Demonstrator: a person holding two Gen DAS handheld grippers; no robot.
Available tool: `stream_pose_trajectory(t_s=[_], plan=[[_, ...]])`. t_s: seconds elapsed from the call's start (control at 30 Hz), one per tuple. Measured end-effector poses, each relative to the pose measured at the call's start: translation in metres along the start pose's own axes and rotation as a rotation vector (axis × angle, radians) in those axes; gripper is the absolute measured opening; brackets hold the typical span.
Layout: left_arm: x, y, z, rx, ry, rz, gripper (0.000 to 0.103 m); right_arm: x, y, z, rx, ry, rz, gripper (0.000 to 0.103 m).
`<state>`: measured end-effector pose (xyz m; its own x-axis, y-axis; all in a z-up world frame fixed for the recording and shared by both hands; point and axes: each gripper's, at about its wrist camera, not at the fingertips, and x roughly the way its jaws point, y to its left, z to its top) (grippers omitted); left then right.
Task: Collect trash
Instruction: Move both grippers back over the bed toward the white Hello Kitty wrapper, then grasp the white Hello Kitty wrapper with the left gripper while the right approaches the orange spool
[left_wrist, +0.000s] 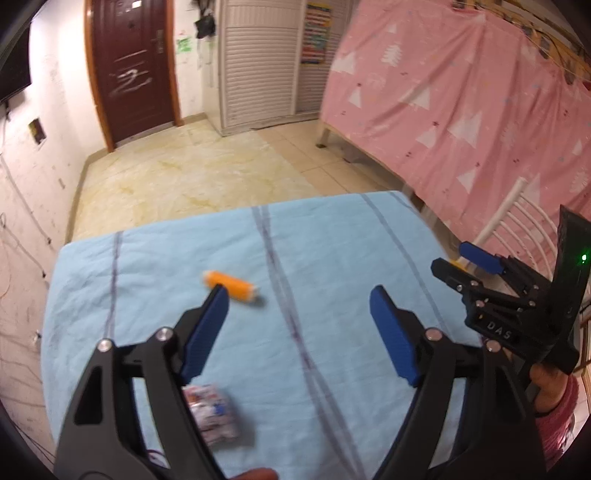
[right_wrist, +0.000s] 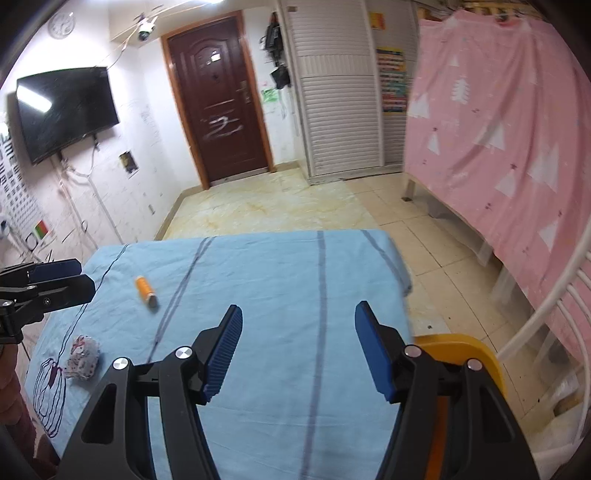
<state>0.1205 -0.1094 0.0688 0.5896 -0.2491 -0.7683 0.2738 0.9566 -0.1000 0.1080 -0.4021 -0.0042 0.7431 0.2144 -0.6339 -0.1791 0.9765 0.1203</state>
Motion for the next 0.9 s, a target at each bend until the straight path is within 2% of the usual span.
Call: stream_pose_trajectory(t_s=[0.27, 0.6, 0.73, 0.9], plan=[[-0.001, 0.050, -0.024, -0.056, 0.041, 0.014, 0.078, 0.023, 0.056, 0.008, -0.091, 0.041, 0.056, 0.057], [0.003, 0.068, -0.055, -0.028, 0.095, -0.007, 0.078, 0.046, 0.098, 0.006, -0.155, 0.096, 0.096, 0.057], [0.005, 0.074, -0.066, -0.027, 0.114, -0.023, 0.084, 0.057, 0.112, 0.006, -0.176, 0.122, 0.110, 0.057], [0.010, 0.076, -0.078, -0.010, 0.135, -0.036, 0.084, 0.071, 0.132, 0.006, -0.206, 0.147, 0.133, 0.057]])
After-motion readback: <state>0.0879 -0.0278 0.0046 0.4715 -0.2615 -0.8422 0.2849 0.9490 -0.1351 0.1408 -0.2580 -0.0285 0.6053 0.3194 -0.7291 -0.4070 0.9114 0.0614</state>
